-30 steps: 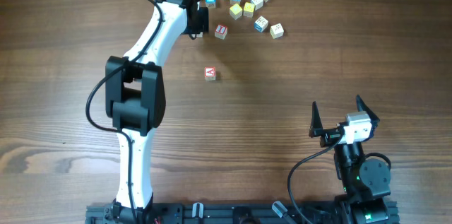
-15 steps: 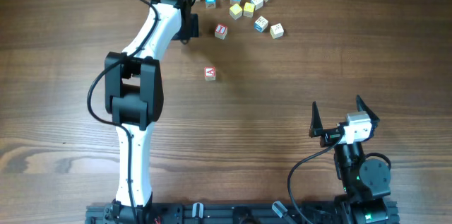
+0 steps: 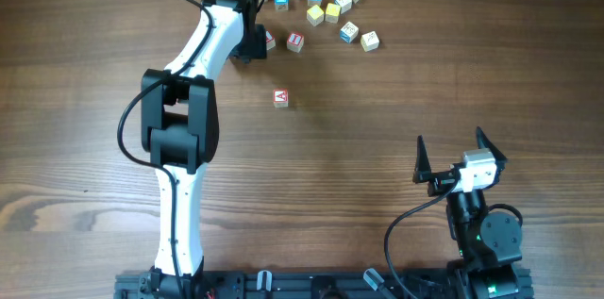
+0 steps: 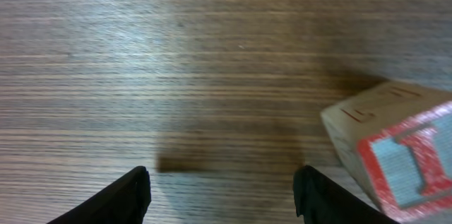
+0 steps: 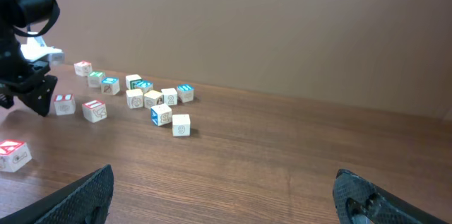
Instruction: Form a circle
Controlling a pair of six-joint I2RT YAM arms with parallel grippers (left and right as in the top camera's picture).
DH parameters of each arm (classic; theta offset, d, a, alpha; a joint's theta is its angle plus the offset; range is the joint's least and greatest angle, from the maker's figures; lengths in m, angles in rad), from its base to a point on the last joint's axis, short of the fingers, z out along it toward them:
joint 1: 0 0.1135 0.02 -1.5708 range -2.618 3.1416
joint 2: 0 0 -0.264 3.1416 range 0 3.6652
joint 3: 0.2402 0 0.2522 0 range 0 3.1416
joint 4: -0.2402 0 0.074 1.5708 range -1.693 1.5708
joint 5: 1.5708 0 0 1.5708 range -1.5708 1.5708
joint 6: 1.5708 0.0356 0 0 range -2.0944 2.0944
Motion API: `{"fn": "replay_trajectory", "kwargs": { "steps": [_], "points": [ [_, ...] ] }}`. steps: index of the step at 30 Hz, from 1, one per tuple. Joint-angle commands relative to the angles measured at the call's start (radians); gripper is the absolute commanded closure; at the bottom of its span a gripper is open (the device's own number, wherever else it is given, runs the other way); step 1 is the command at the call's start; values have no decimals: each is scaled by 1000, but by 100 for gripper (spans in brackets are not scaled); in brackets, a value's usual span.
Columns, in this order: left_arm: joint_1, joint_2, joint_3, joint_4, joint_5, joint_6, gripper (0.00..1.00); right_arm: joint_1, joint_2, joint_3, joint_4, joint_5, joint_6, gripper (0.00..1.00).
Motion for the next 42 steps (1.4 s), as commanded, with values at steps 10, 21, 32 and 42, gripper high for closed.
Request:
{"fn": "replay_trajectory", "kwargs": {
  "steps": [10, 21, 32, 42],
  "points": [
    [-9, -6, -3, -23, 245, 4, 33, -5, -5, -1, 5, -8, 4, 0],
    [-8, -6, -3, 88, 236, -134, 4, -5, -5, -1, 5, -8, 5, 0],
    [-8, -5, -3, 141, 201, -135, 43, -5, -5, -1, 5, -8, 4, 0],
    [-8, -5, -3, 102, 63, -124, 51, -5, -5, -1, 5, -8, 4, 0]
  ]
}}
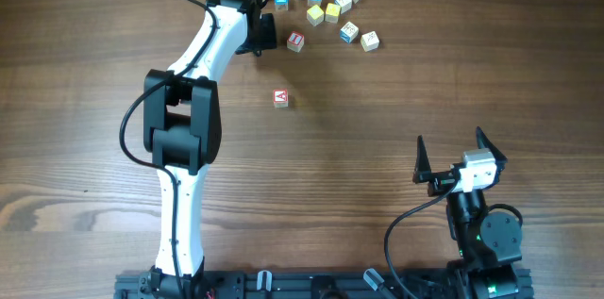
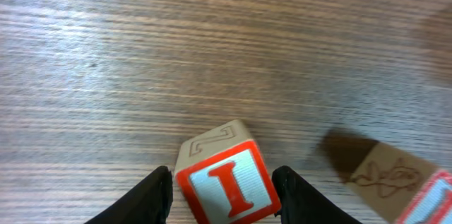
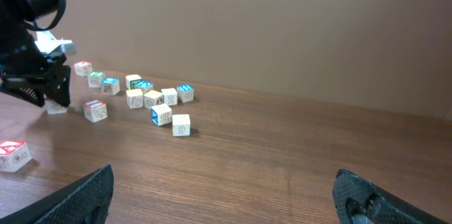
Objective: Form a circle
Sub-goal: 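Close the left gripper on the red 'I' block and lift it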
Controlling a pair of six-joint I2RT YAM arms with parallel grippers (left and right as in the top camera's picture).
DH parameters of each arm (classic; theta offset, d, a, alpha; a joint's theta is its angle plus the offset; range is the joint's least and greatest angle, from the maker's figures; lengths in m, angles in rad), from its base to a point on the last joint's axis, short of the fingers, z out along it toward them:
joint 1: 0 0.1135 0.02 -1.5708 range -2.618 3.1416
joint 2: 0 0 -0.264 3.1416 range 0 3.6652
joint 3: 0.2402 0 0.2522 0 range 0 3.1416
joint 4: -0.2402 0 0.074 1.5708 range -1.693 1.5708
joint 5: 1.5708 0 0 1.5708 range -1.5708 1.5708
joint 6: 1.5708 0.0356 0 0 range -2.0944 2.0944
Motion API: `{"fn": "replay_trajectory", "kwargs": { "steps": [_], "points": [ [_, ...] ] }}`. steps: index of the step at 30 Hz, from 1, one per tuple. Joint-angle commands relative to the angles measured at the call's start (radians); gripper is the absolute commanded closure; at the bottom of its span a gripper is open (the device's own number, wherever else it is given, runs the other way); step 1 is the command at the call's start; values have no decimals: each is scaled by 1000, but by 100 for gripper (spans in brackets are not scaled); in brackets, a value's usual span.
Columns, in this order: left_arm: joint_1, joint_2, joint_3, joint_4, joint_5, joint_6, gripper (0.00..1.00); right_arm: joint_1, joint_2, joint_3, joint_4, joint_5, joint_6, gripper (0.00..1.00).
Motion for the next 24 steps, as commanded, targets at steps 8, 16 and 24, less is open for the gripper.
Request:
{"fn": "replay_trajectory", "kwargs": {
  "steps": [8, 16, 24],
  "points": [
    [6, 1, -5, 27, -55, 5, 40, -5, -5, -1, 5, -8, 4, 0],
    [6, 1, -5, 31, -54, 6, 67, -5, -5, -1, 5, -8, 5, 0],
    [-1, -24, -5, -74, -55, 136, 66, -5, -5, -1, 5, -8, 5, 0]
  ]
}}
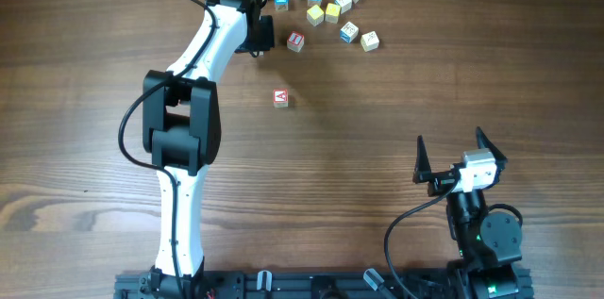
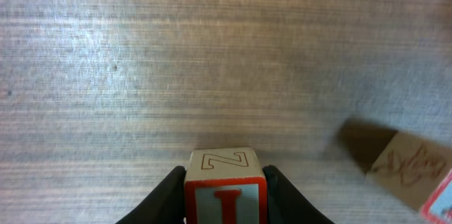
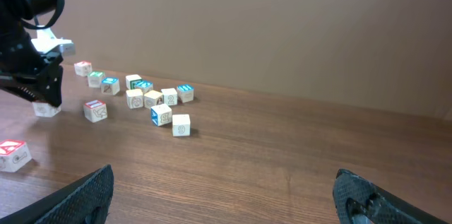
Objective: Form a circle
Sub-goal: 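Close the left gripper on the red 'I' block and lift it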
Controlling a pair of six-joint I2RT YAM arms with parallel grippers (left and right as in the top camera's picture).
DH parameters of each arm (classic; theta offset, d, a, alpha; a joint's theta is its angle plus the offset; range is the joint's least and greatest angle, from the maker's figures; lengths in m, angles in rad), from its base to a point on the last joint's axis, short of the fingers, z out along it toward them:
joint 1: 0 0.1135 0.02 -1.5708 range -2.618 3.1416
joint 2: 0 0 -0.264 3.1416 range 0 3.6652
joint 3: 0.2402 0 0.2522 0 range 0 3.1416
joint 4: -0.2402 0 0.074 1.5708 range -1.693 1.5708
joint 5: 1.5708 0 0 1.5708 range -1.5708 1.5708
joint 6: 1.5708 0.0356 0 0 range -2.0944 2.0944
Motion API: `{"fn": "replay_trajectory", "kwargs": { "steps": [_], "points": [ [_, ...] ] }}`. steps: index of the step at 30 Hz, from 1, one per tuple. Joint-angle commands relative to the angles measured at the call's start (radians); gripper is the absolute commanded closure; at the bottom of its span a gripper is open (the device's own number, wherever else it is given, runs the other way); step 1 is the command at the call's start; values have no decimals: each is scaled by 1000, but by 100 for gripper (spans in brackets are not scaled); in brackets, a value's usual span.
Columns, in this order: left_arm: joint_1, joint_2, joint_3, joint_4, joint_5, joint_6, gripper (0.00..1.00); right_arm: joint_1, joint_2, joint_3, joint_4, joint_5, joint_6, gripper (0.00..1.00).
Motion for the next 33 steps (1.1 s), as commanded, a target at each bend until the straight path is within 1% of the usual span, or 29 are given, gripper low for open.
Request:
{"fn": "replay_trajectory", "kwargs": {
  "steps": [1, 3, 4, 7, 13, 23, 29, 31, 32, 33],
  "points": [
    [-1, -25, -7, -47, -17, 50, 62, -5, -5, -1, 5, -8, 5, 0],
    [-1, -35, -7, -47, -17, 50, 60, -5, -5, -1, 5, -8, 4, 0],
    [-1, -37, -7, -43, -17, 50, 51, -5, -5, -1, 5, -8, 5, 0],
    [-1, -37, -7, -40, -17, 50, 50, -5, -5, -1, 5, -8, 4, 0],
    [-1, -55, -6, -40, -17, 50, 57, -5, -5, -1, 5, -8, 4, 0],
    [-1, -61, -6, -37, -17, 50, 59, -5, -5, -1, 5, -8, 5, 0],
    [-1, -61, -6, -40, -17, 50, 64, -5, -5, -1, 5, -8, 4, 0],
    [-1, -63, -6, -47, -16, 49, 71, -5, -5, -1, 5, -8, 5, 0],
    [-1, -72, -6, -57, -16, 49, 77, -5, -5, -1, 5, -8, 5, 0],
    [-1, -78, -6, -61, -16, 49, 78, -5, -5, -1, 5, -8, 4, 0]
  ]
}}
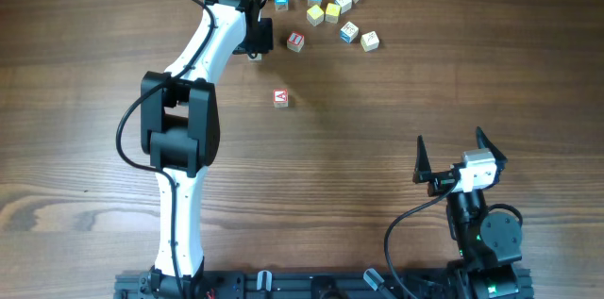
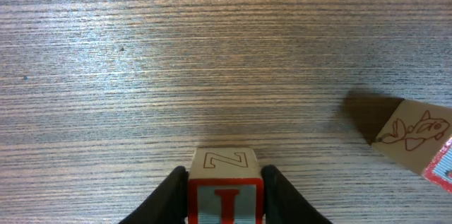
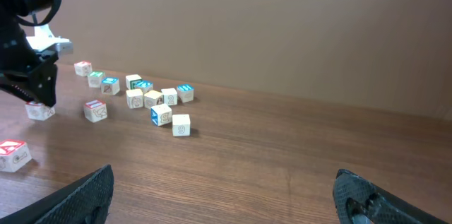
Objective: Form a circle
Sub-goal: 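Close the left gripper on the red 'I' block and lift it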
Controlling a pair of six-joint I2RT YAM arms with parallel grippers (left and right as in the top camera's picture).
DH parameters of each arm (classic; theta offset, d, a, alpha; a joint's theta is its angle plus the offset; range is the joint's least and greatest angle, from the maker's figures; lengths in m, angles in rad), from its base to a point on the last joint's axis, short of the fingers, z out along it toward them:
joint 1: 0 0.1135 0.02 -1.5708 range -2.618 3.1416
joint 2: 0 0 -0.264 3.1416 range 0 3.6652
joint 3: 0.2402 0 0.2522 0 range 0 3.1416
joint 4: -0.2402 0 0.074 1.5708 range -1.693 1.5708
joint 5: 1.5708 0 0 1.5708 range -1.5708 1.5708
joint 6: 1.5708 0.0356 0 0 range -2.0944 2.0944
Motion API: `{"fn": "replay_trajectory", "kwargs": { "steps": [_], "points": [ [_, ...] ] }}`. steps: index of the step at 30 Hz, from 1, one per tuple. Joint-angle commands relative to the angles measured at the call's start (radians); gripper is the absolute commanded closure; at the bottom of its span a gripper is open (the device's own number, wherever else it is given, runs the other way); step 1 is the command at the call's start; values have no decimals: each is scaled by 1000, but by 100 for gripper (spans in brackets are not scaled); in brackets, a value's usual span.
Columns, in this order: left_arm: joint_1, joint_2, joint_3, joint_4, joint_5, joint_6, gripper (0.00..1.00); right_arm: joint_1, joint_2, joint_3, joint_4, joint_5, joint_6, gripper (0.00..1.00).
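My left gripper [image 1: 258, 41] is at the far left of the block group, shut on a wooden block with a red-framed "I" [image 2: 224, 190]. The block shows below the gripper in the right wrist view [image 3: 40, 110]. I cannot tell whether it rests on the table. A block with a red fish drawing [image 2: 413, 133] lies just to its right, apart from it. A red striped block [image 1: 296, 41] and a lone red "V" block [image 1: 280, 98] lie nearby. Several more blocks [image 1: 326, 7] cluster at the far edge. My right gripper [image 1: 451, 143] stands open and empty at the near right.
One red block lies behind the left wrist near the table's far edge. The left arm [image 1: 179, 120] stretches across the left half of the wooden table [image 1: 425, 82]. A brown wall [image 3: 282, 19] rises behind the table.
The left gripper is still shut on the "I" block and has shifted only slightly, a little away from the fish block. The right arm has not moved.
The left gripper was open with the "I" block off to its right. Then the block stood skewed between the open fingers. Then the fingers were shut on it, squared up, and they still hold it now. The right gripper stayed open and still.
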Motion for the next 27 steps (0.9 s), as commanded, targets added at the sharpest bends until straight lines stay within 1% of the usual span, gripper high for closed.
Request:
{"fn": "replay_trajectory", "kwargs": {
  "steps": [1, 6, 11, 12, 16, 20, 22, 27],
  "points": [
    [-1, -69, -4, -21, -13, 11, 78, -5, -5, -1, 5, -8, 4, 0],
    [-1, -190, -4, -80, -2, 11, 80, -5, -5, -1, 5, -8, 4, 0],
    [-1, -365, -4, -183, -1, 11, 78, -5, -5, -1, 5, -8, 4, 0],
    [-1, -409, -4, -211, 11, 11, 78, -5, -5, -1, 5, -8, 4, 1],
    [-1, -539, -5, -340, 156, 11, 78, -5, -5, -1, 5, -8, 5, 0],
    [-9, -552, -16, -476, 182, 11, 78, -5, -5, -1, 5, -8, 4, 0],
    [-27, -552, -63, -481, 182, 11, 78, -5, -5, -1, 5, -8, 4, 0],
    [-72, -552, -288, -380, 182, 3, 78, -5, -5, -1, 5, -8, 4, 0]
  ]
}}
